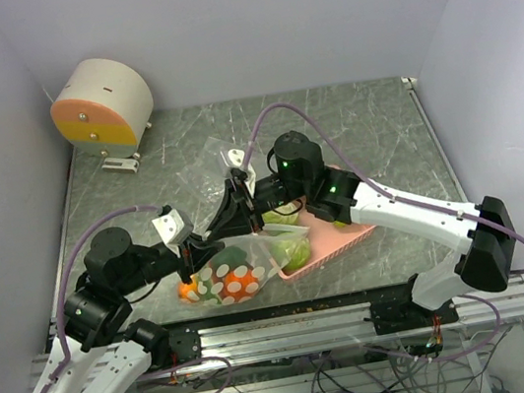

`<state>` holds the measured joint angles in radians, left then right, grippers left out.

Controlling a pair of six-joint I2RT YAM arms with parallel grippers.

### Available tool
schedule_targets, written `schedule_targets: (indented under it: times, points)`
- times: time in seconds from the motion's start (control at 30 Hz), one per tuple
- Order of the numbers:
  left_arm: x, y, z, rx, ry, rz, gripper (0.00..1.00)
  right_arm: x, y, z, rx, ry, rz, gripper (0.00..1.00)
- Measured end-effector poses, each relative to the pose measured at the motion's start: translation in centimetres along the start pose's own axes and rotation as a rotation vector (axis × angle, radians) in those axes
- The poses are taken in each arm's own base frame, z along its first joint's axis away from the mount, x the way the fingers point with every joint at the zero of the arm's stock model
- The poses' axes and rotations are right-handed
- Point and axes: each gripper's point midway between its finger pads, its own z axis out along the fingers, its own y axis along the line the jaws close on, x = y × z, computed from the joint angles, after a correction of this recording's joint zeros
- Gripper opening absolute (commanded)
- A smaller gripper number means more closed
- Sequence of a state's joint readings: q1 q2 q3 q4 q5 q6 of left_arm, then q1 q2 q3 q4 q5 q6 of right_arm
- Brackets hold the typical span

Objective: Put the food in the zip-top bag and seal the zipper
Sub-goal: Zip the zipper food storage bag.

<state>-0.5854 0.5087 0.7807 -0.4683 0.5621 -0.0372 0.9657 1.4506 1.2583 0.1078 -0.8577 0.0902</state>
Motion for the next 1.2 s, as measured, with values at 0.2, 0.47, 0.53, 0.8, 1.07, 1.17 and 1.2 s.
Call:
schedule_targets:
  times: [0.2,0.47,0.53,0.8,1.07,1.17,1.2]
  points:
    - [0.1,0.0,0.0,-0.002,0.001,0.000,0.07,0.0,0.1,0.0,-0.007,0.000,0.002,0.00]
    - [-0.2,0.1,-0.6,-0.026,-0.016,0.011,0.07,0.1,0.2,-0.3,-0.005,0.011,-0.022,0.00]
    - [-0.4,0.0,-1.0,-0.036,-0.016,0.015,0.07,0.2,0.2,-0.4,-0.003,0.017,-0.029,0.00]
    - [-1.3,-0.4,-2.0,-0.047,-0.049,0.036,0.07,0.9,-0.5,-1.5,0.016,0.037,-0.037,0.00]
    - [-1.7,0.0,-3.3,-0.107,-0.034,0.049,0.07,3.2,-1.4,-3.5,0.073,0.088,-0.044,0.00]
    - [-2.3,-0.1,-4.0,-0.126,-0.041,0.069,0.07,3.9,-1.3,-5.0,0.096,0.097,-0.062,0.00]
    - [-2.5,-0.1,-4.3,-0.131,-0.045,0.076,0.07,4.1,-1.3,-5.5,0.103,0.099,-0.067,0.00]
